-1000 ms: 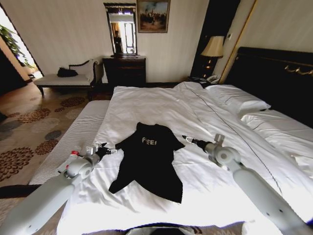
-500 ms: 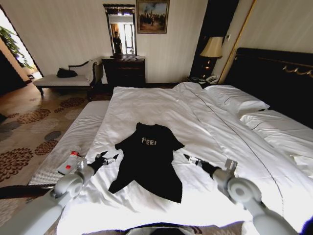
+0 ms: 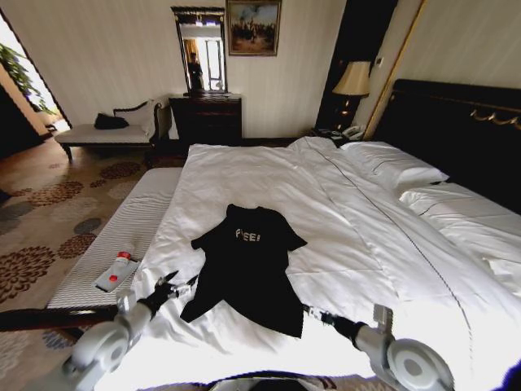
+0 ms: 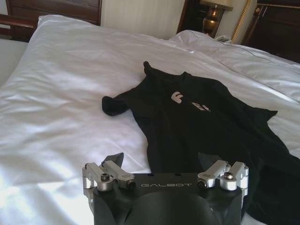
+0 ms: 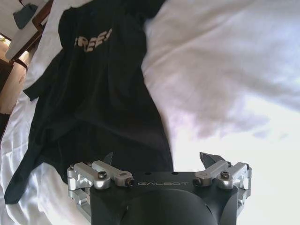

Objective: Fold the clothes on the bed.

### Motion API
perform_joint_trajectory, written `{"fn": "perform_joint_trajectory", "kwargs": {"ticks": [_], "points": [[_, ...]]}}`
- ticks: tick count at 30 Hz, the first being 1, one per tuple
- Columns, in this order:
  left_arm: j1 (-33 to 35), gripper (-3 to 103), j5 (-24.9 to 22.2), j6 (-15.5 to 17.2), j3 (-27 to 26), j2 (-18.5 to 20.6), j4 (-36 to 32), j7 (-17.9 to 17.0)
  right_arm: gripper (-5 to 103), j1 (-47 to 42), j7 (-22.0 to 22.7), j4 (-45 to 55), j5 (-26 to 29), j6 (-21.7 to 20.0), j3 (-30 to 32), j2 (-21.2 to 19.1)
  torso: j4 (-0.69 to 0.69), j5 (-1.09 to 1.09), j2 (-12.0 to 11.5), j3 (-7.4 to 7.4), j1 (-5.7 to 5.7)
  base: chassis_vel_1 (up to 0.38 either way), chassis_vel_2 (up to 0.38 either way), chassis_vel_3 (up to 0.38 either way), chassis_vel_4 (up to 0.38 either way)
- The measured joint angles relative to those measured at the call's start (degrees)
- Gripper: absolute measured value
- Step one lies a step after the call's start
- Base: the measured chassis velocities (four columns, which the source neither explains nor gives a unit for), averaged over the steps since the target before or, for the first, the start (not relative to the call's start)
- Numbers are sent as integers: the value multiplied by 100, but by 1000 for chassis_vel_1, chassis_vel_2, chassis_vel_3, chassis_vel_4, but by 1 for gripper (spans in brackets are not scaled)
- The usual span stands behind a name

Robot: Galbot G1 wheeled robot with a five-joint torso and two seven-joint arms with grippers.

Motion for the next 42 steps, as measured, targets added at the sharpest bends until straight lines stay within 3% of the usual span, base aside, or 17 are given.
{"fn": "perform_joint_trajectory", "kwargs": {"ticks": [6,9,13,15,18,23,26,34,38,40,42], "points": [[327,90,31,1,-221,-237,-205,-2,101,-80,-160,-59,-150,-52,-195,156,-2,-1,0,0,0,0,0,0,0],[389,90,41,24,-272,-562,-332,-34,93,-45,-241,-122,-246,-66,-360,190,-2,-2,0,0,0,0,0,0,0],[496,90,59,27,-337,-710,-379,-41,92,25,-267,-228,-345,-65,-490,210,-1,-1,0,0,0,0,0,0,0],[549,90,78,28,-365,-732,-391,-41,89,56,-278,-294,-405,-56,-541,230,0,-1,-1,0,0,0,0,0,0],[592,90,91,28,-390,-741,-427,-41,94,84,-313,-383,-485,-39,-593,255,-1,-2,0,0,0,0,0,0,0],[573,90,106,37,-380,-736,-512,-62,90,107,-390,-495,-630,9,-639,269,-1,-1,-1,0,0,0,0,0,0],[460,90,79,71,-332,-750,-549,-122,75,138,-401,-536,-654,33,-678,307,-2,-2,-1,0,0,0,0,0,0],[506,90,87,80,-347,-725,-611,-170,53,212,-368,-497,-578,20,-811,441,-1,-2,-1,0,1,0,0,0,0],[556,90,77,82,-405,-666,-673,-217,32,270,-319,-509,-505,16,-827,500,0,-1,0,0,1,0,0,0,0],[548,90,67,87,-404,-656,-678,-237,32,271,-312,-503,-501,16,-827,501,-1,-1,-1,1,1,0,0,0,0],[546,90,55,97,-381,-660,-680,-253,20,264,-309,-481,-500,16,-824,498,-2,-1,-1,0,1,0,0,0,0]]}}
